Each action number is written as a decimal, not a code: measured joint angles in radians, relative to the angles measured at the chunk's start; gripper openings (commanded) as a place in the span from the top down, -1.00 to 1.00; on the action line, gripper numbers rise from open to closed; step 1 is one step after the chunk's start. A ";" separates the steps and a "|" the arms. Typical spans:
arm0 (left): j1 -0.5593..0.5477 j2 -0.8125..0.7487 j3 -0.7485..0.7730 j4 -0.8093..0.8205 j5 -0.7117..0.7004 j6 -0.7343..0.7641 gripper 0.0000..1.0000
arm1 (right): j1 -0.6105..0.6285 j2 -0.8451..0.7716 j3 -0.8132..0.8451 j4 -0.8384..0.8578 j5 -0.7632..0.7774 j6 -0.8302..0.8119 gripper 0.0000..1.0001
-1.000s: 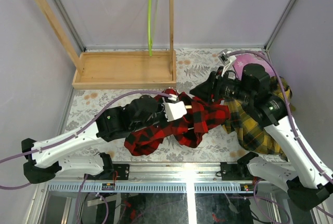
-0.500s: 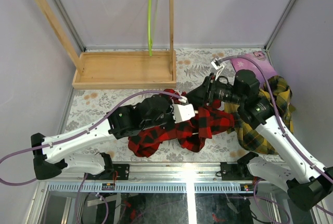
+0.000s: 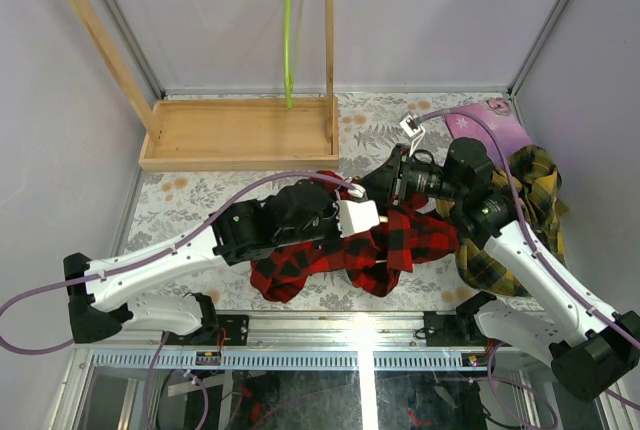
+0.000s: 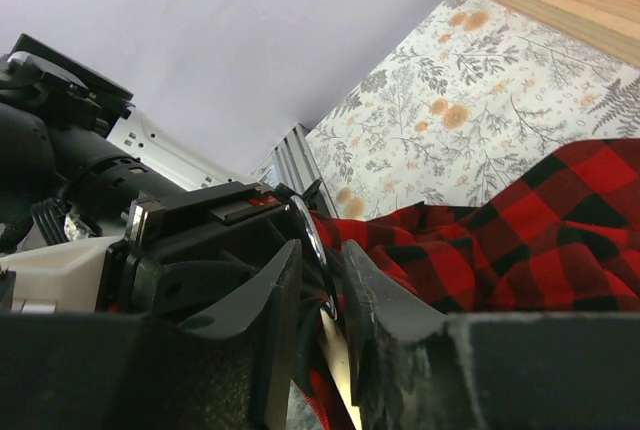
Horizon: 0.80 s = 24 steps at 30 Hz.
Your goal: Place the shirt on the hanger
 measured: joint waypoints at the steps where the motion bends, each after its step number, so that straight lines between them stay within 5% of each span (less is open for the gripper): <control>1: 0.000 0.000 0.000 0.001 0.002 -0.003 0.99 | 0.000 0.000 -0.005 0.013 -0.005 0.006 0.44; 6: 0.000 -0.001 0.000 0.021 0.002 -0.016 0.95 | 0.000 0.000 -0.041 0.080 -0.037 0.032 0.47; 11: 0.000 -0.016 -0.006 0.038 -0.002 -0.030 0.88 | 0.000 0.000 -0.059 0.112 -0.053 0.048 0.96; 14: 0.000 -0.026 -0.010 0.050 -0.003 -0.034 0.78 | 0.002 -0.005 -0.059 0.137 -0.062 0.054 1.00; 18: 0.000 -0.050 -0.021 0.074 -0.004 -0.048 0.18 | 0.003 -0.020 -0.059 0.164 -0.070 0.055 1.00; 20: 0.000 -0.074 -0.032 0.095 -0.007 -0.063 -0.30 | 0.003 -0.033 -0.059 0.171 -0.068 0.048 1.00; 24: 0.000 -0.143 -0.065 0.133 -0.017 -0.105 -0.67 | 0.003 -0.063 -0.058 0.169 -0.062 0.027 1.00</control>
